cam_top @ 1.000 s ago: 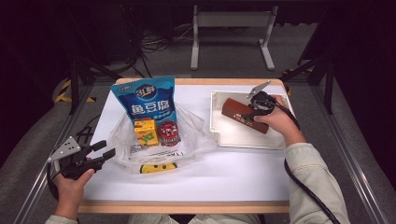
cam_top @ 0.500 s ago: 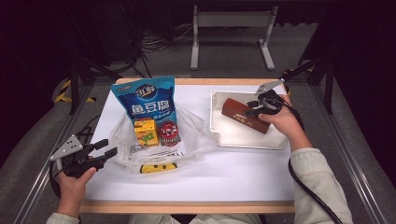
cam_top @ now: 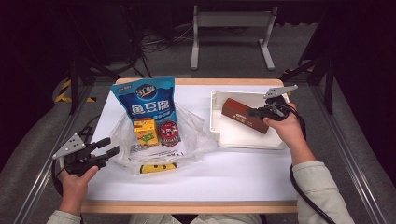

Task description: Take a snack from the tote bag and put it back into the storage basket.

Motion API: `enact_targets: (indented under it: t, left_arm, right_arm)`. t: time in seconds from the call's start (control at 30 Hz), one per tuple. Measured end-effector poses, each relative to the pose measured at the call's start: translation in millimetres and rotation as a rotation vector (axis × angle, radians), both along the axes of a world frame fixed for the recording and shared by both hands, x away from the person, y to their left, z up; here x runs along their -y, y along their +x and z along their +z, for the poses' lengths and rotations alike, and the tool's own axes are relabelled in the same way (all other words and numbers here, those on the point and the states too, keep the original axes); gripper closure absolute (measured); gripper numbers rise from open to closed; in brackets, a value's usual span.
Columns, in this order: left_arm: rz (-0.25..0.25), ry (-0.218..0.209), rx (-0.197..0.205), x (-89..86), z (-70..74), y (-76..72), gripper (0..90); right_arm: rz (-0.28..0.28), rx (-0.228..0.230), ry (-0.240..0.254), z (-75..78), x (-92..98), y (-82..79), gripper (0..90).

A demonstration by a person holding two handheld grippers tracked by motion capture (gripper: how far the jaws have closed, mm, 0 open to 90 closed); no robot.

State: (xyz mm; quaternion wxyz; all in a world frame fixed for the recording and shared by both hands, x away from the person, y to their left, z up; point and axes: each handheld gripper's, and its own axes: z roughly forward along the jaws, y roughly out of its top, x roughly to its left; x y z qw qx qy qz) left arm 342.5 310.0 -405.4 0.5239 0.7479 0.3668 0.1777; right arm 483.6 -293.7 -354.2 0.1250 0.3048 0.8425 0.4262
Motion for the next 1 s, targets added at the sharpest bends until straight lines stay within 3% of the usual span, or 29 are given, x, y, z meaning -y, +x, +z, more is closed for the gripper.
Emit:
enact_targets:
  t: [0.23,0.4,0.5,0.63,1.0]
  left_arm:
    - [0.001,0.001,0.004,-0.5,0.2,-0.5,45.7]
    - [0.001,0.002,0.002,-0.2,-0.1,-0.4,45.7]
    - [0.001,0.002,0.002,-0.2,0.0,-0.5,45.7]
    - [0.004,0.001,0.002,-0.5,-0.1,-1.2,45.7]
    - [0.007,0.000,0.002,-2.5,-0.5,-3.0,45.7]
  right_arm:
    - [-0.036,-0.041,0.046,-9.5,1.6,-6.5,89.8]
    - [-0.075,-0.086,-0.024,-18.7,2.2,-8.5,89.8]
    - [-0.084,-0.099,-0.031,-21.1,2.8,-7.8,89.8]
    - [-0.137,-0.126,-0.081,-25.6,2.7,-4.5,89.8]
    - [-0.251,-0.156,-0.137,-30.5,3.8,4.8,89.8]
